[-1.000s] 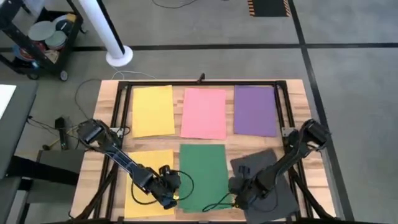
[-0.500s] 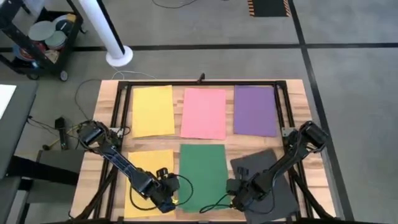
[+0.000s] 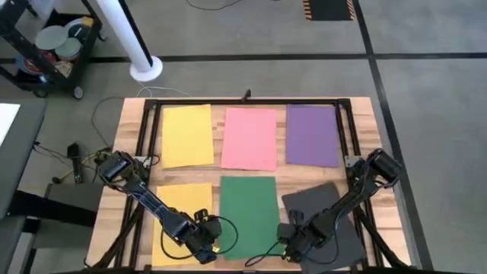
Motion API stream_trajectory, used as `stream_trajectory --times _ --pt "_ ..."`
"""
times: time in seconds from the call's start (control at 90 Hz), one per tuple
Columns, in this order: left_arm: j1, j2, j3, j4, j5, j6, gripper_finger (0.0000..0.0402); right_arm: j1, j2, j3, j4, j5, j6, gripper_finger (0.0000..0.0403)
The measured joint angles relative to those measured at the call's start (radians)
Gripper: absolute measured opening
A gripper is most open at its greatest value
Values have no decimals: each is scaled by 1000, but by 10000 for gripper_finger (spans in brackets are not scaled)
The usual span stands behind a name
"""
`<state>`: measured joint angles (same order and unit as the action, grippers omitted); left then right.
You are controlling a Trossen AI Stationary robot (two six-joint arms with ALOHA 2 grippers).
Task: Organize paper
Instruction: Stack top the green paper on top of the green paper
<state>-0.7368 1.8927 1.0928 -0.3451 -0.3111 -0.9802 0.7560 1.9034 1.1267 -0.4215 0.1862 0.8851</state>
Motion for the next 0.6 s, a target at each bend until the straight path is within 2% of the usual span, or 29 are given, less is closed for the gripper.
stream_trajectory --times 0.311,0.6 --pt "2 3 -2 33 -7 15 0 -31 13 0 85 -14 -52 0" --pt "8 10 -2 72 -15 39 0 -38 31 19 86 -32 -81 0"
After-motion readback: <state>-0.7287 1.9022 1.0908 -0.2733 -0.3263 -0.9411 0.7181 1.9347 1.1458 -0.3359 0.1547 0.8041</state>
